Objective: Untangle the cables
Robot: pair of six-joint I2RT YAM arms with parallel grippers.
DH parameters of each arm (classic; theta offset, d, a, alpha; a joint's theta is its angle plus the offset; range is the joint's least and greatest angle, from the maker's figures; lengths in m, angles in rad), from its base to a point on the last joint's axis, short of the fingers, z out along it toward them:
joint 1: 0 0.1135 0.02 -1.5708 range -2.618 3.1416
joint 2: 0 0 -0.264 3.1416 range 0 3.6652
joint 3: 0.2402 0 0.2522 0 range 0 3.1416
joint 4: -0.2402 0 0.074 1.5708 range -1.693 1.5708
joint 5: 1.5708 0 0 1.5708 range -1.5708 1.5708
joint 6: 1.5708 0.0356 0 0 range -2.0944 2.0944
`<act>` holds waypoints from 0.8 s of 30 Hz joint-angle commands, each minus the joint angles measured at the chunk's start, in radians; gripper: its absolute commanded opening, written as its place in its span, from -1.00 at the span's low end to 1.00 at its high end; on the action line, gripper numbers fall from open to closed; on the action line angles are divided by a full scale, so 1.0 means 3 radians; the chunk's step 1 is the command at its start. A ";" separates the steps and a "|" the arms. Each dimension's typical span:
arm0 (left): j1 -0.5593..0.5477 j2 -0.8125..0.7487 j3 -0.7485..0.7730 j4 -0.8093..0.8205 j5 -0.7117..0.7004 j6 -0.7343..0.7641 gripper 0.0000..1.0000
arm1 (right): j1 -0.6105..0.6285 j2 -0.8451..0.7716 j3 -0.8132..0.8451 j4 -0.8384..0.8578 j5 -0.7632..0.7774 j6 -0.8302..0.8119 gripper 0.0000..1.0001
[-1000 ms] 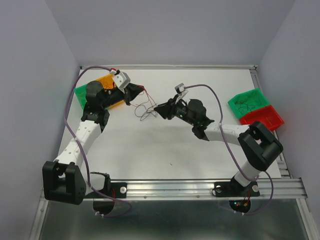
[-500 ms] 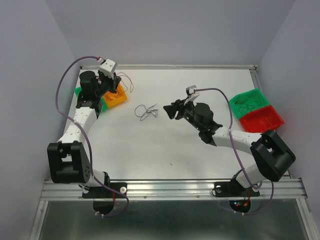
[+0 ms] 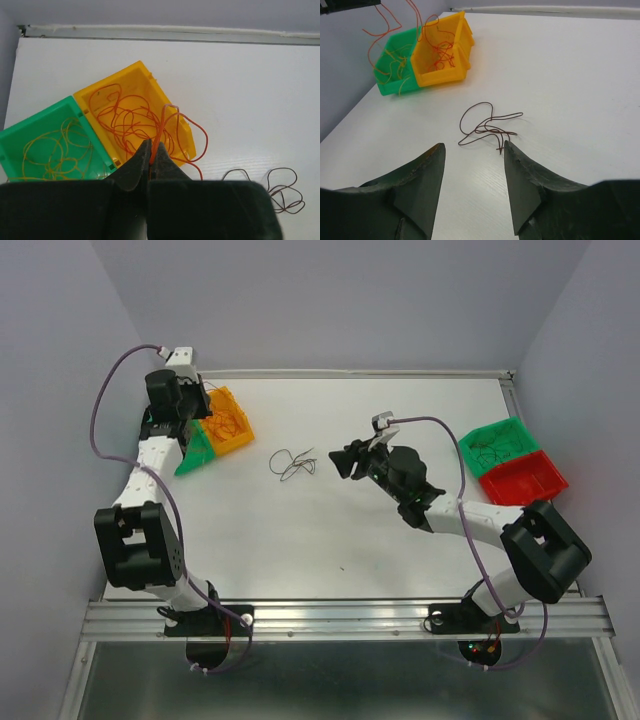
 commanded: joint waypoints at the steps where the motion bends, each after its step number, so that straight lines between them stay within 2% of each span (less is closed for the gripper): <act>1: 0.0020 0.0095 0.0388 -0.0310 -0.0474 -0.0394 -1.00 | -0.0020 -0.0132 -0.0110 0.0090 0.0074 -0.0055 0.11; 10: 0.0045 0.0933 0.1190 -0.1143 -0.0341 -0.0557 -1.00 | -0.0025 -0.0132 -0.0121 0.0095 0.0064 -0.0034 0.08; 13: 0.0061 0.1036 0.1278 -0.1262 -0.0535 -0.0568 -1.00 | -0.0025 -0.0167 -0.0161 0.0095 0.0085 -0.0029 0.08; 20: 0.0086 0.1128 0.1309 -0.1441 -0.0525 -0.0563 -1.00 | -0.0025 -0.0203 -0.0213 0.0095 0.0115 -0.0029 0.07; 24: 0.0086 0.1296 0.1513 -0.1537 -0.0637 -0.0603 -1.00 | -0.0020 -0.0183 -0.0192 0.0095 0.0075 -0.0029 0.06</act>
